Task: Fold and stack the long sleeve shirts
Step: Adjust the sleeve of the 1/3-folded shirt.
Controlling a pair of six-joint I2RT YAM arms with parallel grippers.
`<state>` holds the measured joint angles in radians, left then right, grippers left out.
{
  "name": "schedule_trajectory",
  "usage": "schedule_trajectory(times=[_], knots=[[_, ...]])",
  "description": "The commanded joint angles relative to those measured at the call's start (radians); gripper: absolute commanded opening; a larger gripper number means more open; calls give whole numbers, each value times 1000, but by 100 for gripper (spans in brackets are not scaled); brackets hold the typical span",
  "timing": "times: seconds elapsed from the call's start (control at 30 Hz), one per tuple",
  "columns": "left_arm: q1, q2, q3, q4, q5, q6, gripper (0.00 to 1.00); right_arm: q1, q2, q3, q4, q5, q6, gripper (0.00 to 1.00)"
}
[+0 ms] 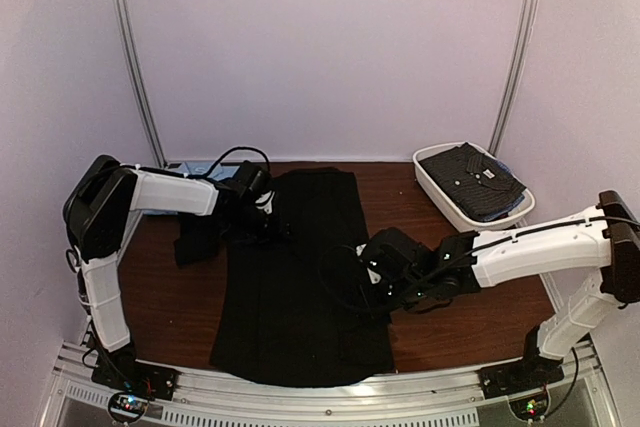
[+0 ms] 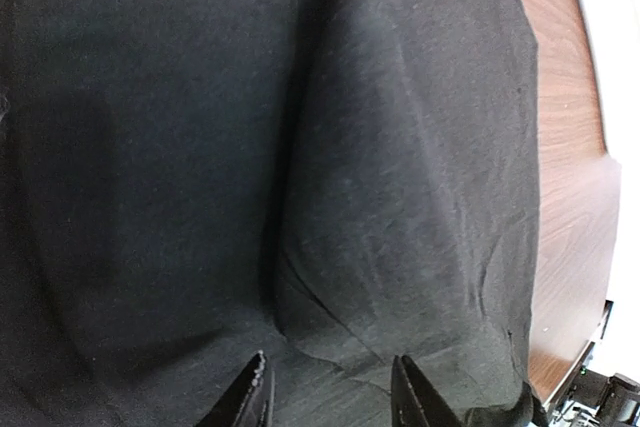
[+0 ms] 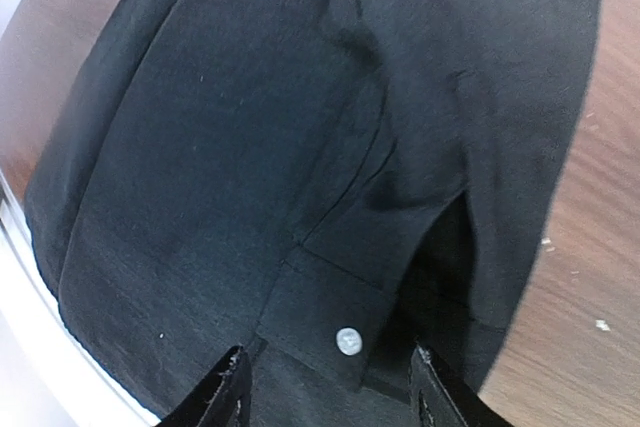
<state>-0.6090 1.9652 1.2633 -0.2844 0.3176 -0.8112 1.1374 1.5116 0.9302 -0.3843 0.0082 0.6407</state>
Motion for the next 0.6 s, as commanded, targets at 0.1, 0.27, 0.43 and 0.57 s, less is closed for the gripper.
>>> schedule_trajectory(times=[0.1,0.27,0.43,0.57], knots=[[-5,-38,-20,58,25,-6,42,-38,61,-56,150,-136,47,56],[-2,-44,-24,54,15,7,42,-50,102,-74,169,-179,64,55],[0,-43,-19,57,21,18,42,-57,103,-82,223,-236,66,42],[3,-45,-11,57,22,27,42,-77,107,-55,233,-328,48,13]])
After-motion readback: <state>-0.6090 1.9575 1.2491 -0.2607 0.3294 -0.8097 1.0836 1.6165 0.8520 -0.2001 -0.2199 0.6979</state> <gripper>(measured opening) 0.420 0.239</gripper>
